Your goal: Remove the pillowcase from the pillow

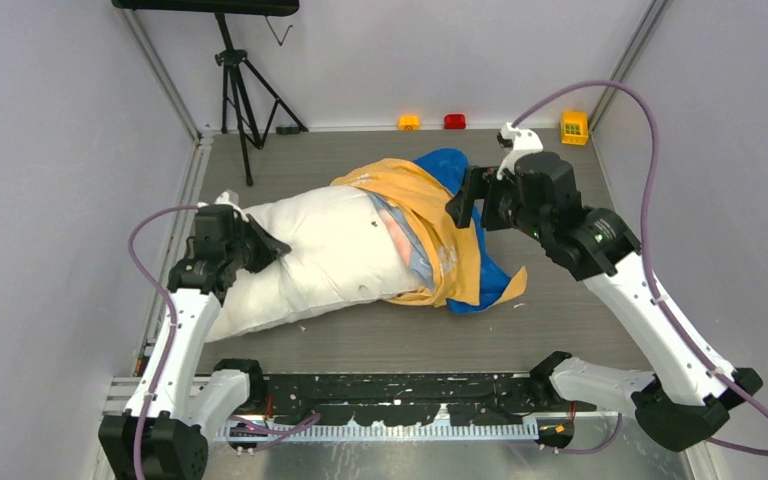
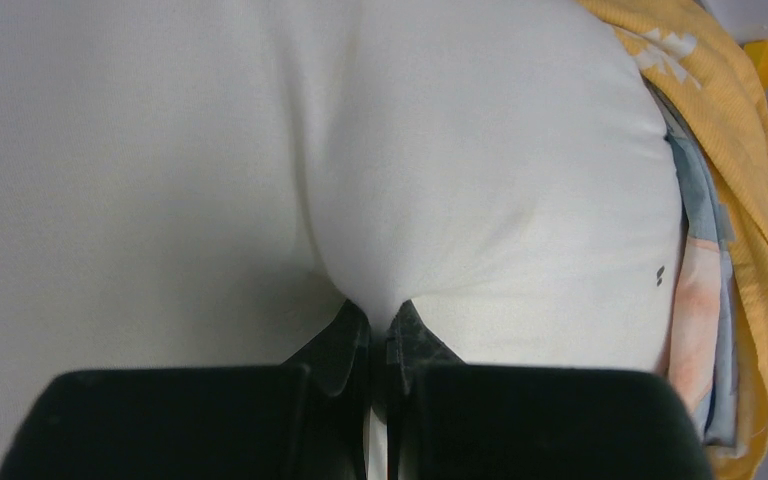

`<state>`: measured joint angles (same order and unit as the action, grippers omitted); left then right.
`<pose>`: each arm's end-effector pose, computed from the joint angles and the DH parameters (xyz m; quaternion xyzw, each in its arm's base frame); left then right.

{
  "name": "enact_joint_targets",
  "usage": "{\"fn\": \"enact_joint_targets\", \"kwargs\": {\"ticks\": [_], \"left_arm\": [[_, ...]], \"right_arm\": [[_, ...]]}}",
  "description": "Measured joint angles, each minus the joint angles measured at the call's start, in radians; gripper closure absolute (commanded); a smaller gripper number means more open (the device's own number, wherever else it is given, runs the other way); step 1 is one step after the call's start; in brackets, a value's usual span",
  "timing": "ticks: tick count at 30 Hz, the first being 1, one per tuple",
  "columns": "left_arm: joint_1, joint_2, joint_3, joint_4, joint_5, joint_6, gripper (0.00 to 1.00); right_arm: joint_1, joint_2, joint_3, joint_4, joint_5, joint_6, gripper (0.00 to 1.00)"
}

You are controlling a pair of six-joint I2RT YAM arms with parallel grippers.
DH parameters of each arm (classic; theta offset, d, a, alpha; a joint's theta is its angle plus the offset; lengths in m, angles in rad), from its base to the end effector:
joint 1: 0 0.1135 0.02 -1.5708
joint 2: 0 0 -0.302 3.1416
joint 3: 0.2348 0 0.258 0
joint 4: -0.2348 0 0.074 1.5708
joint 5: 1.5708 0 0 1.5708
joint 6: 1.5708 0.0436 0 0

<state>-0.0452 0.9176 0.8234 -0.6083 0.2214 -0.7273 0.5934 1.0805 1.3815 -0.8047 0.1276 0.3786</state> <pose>0.1802 -0.0177 0.3142 -0.2578 0.8653 -0.2503 0.3495 0.1708 0.1085 0.4550 -0.0599 0.8578 0.1885 0.4744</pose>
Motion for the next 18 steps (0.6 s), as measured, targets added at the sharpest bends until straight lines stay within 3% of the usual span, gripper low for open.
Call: {"fn": "enact_joint_targets", "kwargs": {"ticks": [4,9,18], "left_arm": [[-0.122,0.001,-0.057,0.024,-0.026,-0.023,1.0],[-0.281,0.009,-0.13,0.075,-0.08,-0.072,1.0],[-0.367,0.019,-0.145,0.122,-0.15,-0.108,1.0]], "right_arm": [[0.015,0.158,0.143,0.012,-0.068,-0.029,0.14],[0.097,0.375,0.23,0.03,-0.038,-0.077,0.13],[0.163,0.628,0.36,0.065,0.023,-0.188,0.13]]}}
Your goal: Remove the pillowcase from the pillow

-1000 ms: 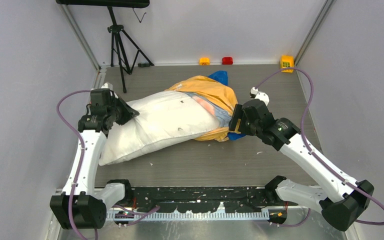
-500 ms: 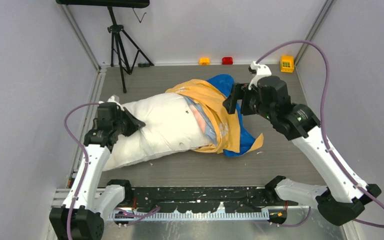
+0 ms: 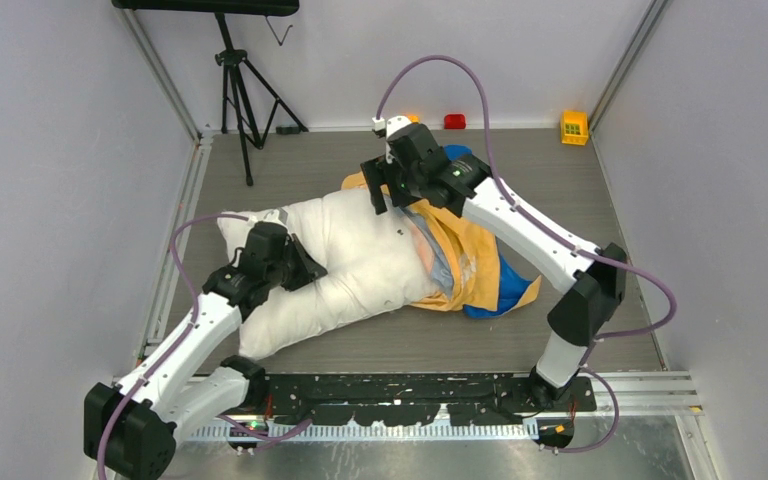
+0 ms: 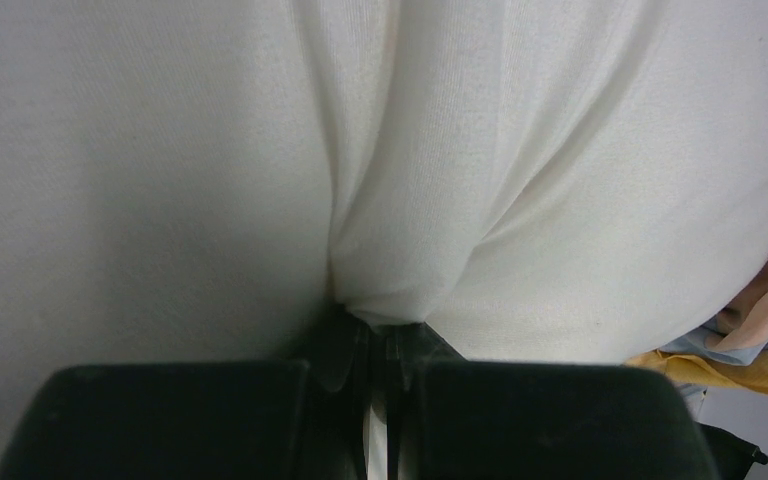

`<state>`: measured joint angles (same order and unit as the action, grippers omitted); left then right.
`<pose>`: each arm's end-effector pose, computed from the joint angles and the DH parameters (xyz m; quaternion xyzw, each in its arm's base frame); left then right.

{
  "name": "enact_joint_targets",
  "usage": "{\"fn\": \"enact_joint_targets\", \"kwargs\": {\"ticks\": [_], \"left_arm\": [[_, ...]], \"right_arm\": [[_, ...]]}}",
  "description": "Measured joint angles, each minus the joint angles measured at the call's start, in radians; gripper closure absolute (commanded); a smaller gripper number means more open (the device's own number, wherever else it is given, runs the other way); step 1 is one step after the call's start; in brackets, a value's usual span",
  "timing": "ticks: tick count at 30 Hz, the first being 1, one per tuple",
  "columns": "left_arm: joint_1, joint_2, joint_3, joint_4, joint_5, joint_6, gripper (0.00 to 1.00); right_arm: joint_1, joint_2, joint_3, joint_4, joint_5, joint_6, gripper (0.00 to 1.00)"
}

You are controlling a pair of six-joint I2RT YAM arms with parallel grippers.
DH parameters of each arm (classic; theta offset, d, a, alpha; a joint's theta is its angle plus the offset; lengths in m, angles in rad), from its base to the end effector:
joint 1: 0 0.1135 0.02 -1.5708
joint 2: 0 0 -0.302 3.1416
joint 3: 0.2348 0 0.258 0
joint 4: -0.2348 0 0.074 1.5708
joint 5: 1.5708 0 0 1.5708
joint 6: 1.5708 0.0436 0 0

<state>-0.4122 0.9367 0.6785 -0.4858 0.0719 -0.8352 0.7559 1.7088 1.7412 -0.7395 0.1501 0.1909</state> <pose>0.1687 -0.0772 0.2712 -0.1780 0.8978 -0.2612 0.3067 0.2951 0.2692 0.4047 -0.2223 0.8785 0.1297 0.4025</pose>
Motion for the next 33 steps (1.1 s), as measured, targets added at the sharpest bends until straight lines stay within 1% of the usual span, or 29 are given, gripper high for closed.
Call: {"fn": "enact_joint_targets", "kwargs": {"ticks": [3,6,10,13,15,17,20,23,25,27,29,33], "left_arm": [[-0.008,0.001,0.0,0.002,-0.011,0.0,1.0],[-0.012,0.0,0.0,0.001,-0.02,0.0,1.0],[-0.014,-0.013,0.0,-0.005,-0.031,0.001,1.0],[-0.017,-0.03,0.0,-0.012,-0.047,0.003,1.0],[-0.018,-0.043,0.0,-0.016,-0.063,0.002,1.0],[-0.02,-0.06,0.0,-0.024,-0.08,-0.001,1.0],[-0.024,-0.1,-0.004,-0.028,-0.106,-0.021,1.0],[-0.029,-0.146,-0.018,-0.019,-0.128,-0.039,1.0],[-0.032,-0.159,-0.023,-0.018,-0.136,-0.051,1.0],[-0.034,-0.16,-0.026,-0.008,-0.135,-0.06,1.0],[-0.038,-0.158,-0.029,0.007,-0.134,-0.073,1.0],[-0.04,-0.153,-0.032,0.014,-0.131,-0.083,1.0]], "right_arm": [[-0.001,0.074,0.059,0.025,0.039,-0.023,0.11],[-0.001,0.169,0.13,0.034,0.111,-0.048,0.1],[-0.001,0.303,0.228,0.017,0.197,-0.089,0.08],[-0.008,0.369,0.252,0.002,0.252,-0.112,0.08],[-0.014,0.387,0.251,-0.002,0.282,-0.116,0.1],[-0.033,0.388,0.248,-0.002,0.306,-0.103,0.16],[-0.107,0.377,0.225,0.008,0.311,-0.04,0.2],[-0.243,0.343,0.145,0.016,0.293,0.03,0.22],[-0.356,0.315,0.09,0.0,0.279,0.069,0.23],[-0.449,0.302,0.063,-0.031,0.262,0.098,0.28],[-0.5,0.298,0.06,-0.066,0.245,0.119,0.38],[-0.504,0.283,0.06,-0.084,0.197,0.149,0.6]]}}
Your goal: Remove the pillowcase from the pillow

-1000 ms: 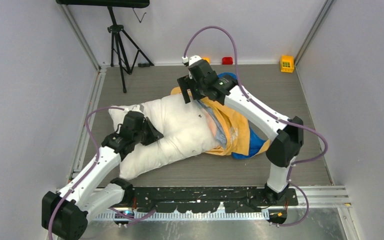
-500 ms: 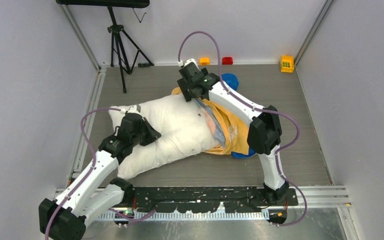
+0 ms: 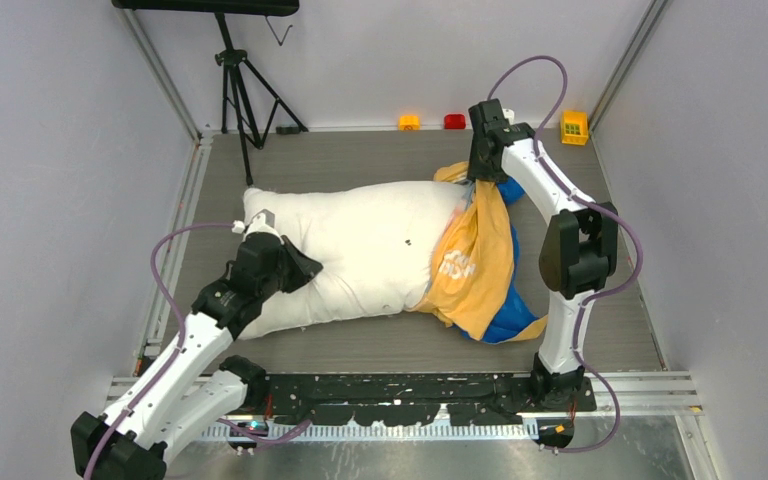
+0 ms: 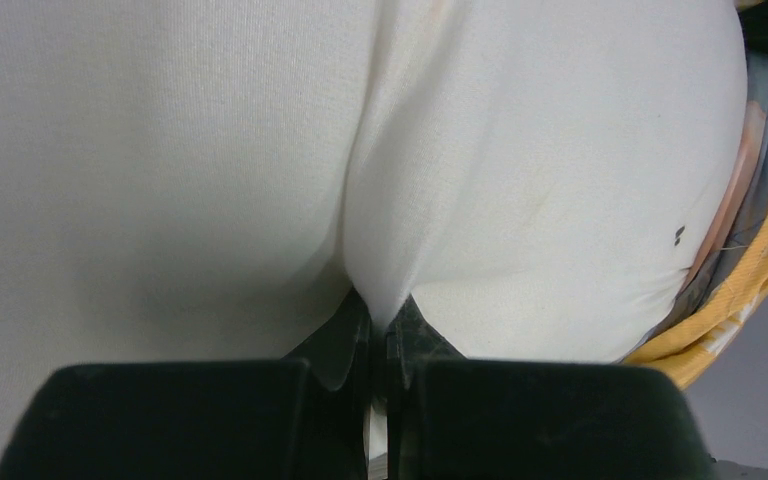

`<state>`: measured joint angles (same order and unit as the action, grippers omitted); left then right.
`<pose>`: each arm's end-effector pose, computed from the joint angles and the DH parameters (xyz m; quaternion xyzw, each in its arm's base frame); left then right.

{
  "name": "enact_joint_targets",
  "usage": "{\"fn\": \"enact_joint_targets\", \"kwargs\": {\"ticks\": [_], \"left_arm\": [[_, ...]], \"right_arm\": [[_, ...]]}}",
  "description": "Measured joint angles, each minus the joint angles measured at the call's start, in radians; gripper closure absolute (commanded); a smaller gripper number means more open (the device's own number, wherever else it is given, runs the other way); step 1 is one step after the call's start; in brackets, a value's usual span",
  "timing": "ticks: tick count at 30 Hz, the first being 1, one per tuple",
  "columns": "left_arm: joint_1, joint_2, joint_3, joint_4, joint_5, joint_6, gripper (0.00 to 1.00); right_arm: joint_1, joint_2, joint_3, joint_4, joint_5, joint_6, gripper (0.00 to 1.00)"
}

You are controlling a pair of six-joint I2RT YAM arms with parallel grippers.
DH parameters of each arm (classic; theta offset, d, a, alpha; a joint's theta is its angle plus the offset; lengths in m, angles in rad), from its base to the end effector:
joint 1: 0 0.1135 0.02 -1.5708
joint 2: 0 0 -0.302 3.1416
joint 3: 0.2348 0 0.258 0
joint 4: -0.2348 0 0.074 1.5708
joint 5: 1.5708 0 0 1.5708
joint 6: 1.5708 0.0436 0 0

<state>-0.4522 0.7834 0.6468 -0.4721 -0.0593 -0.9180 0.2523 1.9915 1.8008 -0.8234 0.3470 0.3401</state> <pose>0.1443 -0.0672 0.2847 -0.2179 0.8590 -0.2723 0.3748 0.4509 0.1009 0.3029 0.0890 0.9441 -0.0798 0.3073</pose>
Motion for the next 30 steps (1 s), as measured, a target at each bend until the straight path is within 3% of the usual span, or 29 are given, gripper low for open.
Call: {"fn": "enact_joint_targets", "kwargs": {"ticks": [3,5,7,11,15,17,23,30], "left_arm": [[0.001,0.021,0.002,-0.004,0.0,0.005,0.95],[0.001,0.048,0.025,-0.029,0.0,0.024,0.81],[0.002,0.089,0.096,-0.089,-0.002,0.068,0.61],[0.003,0.173,0.327,-0.243,-0.042,0.165,0.32],[-0.015,0.258,0.577,-0.343,-0.082,0.225,0.16],[-0.061,0.318,0.688,-0.372,-0.111,0.251,0.01],[-0.26,0.515,0.862,-0.384,-0.169,0.328,0.0],[-0.349,0.83,1.097,-0.391,-0.158,0.425,0.0]], "right_arm": [[0.003,-0.029,0.0,0.0,-0.065,0.017,0.69],[0.003,-0.055,-0.002,0.001,-0.107,0.026,0.74],[0.003,-0.093,-0.012,0.007,-0.149,0.03,0.76],[0.014,-0.172,-0.033,0.018,-0.185,0.031,0.81],[0.031,-0.255,-0.078,0.057,-0.211,0.037,0.83],[0.039,-0.287,-0.094,0.064,-0.224,0.042,0.83],[0.058,-0.326,-0.106,0.074,-0.241,0.057,0.84],[0.059,-0.327,-0.119,0.079,-0.233,0.06,0.86]]}}
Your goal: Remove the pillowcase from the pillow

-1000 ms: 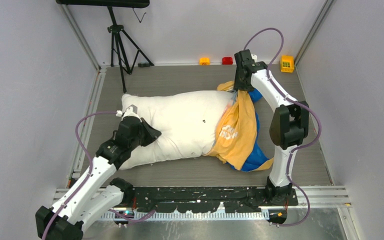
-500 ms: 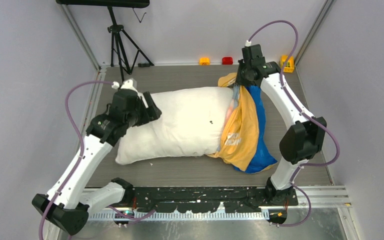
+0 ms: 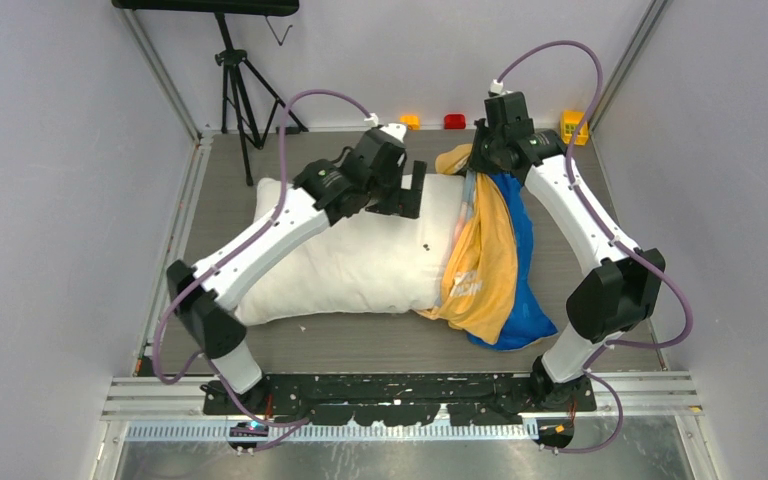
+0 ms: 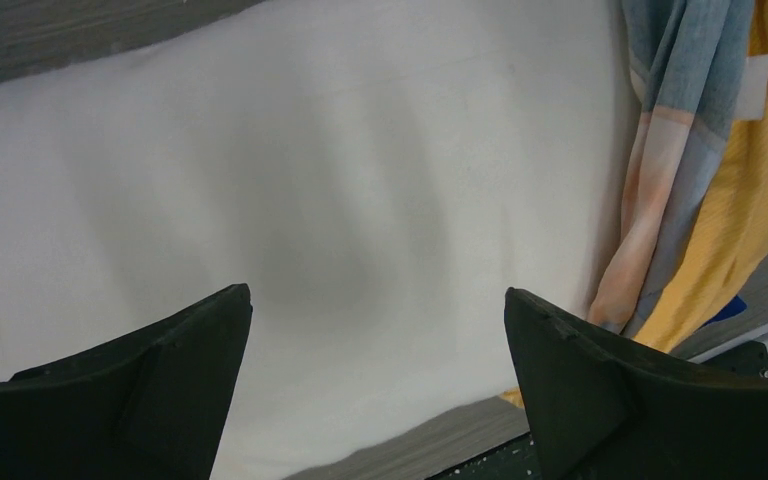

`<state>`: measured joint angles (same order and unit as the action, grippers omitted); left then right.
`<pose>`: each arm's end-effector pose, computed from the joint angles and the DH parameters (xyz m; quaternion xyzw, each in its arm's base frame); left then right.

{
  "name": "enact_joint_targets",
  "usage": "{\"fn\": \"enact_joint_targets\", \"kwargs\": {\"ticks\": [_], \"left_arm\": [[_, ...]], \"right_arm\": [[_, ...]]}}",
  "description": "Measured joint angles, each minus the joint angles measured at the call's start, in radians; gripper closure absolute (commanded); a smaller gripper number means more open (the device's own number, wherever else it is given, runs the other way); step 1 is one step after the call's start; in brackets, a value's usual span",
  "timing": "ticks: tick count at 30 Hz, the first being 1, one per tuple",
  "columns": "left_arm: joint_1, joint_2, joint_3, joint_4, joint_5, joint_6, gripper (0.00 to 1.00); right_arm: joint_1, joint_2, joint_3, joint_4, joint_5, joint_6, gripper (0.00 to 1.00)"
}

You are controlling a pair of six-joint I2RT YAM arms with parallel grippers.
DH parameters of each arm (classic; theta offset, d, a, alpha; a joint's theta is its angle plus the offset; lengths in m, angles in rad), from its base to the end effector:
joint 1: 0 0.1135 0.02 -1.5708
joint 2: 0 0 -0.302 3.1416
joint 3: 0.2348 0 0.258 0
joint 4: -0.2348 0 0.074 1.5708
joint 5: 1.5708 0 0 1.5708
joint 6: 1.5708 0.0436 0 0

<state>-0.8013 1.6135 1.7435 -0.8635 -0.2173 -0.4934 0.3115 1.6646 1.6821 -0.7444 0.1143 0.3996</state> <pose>0.2576 -0.2524 0.4292 0.0957 0.9043 -0.1647 0.3821 0.3687 0.1135 0.4006 0.0635 0.9089 0.0935 0.4014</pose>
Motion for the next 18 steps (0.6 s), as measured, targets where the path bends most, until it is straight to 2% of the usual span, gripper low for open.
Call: {"fn": "enact_joint_targets", "kwargs": {"ticks": [3,7,8,9,11,13,14,18], "left_arm": [[-0.01,0.116,0.082,-0.002,0.0,0.008,0.0],[-0.012,0.222,0.097,-0.01,-0.008,0.006,0.0],[-0.012,0.241,0.097,-0.011,-0.011,0.005,0.05],[-0.008,0.266,0.097,-0.012,-0.011,0.002,0.16],[0.0,0.293,0.076,0.007,-0.002,-0.013,0.49],[0.016,0.283,0.0,0.073,0.024,-0.035,0.89],[0.027,0.266,-0.051,0.121,0.041,-0.051,0.99],[0.078,0.158,-0.25,0.298,0.106,-0.11,1.0]], "right_arm": [[0.0,-0.003,-0.013,0.011,0.003,0.0,0.87],[0.0,-0.005,-0.031,0.024,0.006,0.003,0.87],[0.0,-0.005,-0.033,0.026,0.006,0.004,0.87],[0.0,-0.005,-0.037,0.029,0.006,0.005,0.87],[0.0,-0.005,-0.045,0.033,0.007,0.005,0.87],[0.0,-0.005,-0.06,0.04,0.008,0.01,0.86],[0.0,-0.007,-0.068,0.045,0.008,0.013,0.86],[0.002,-0.011,-0.104,0.063,0.027,0.025,0.87]]}}
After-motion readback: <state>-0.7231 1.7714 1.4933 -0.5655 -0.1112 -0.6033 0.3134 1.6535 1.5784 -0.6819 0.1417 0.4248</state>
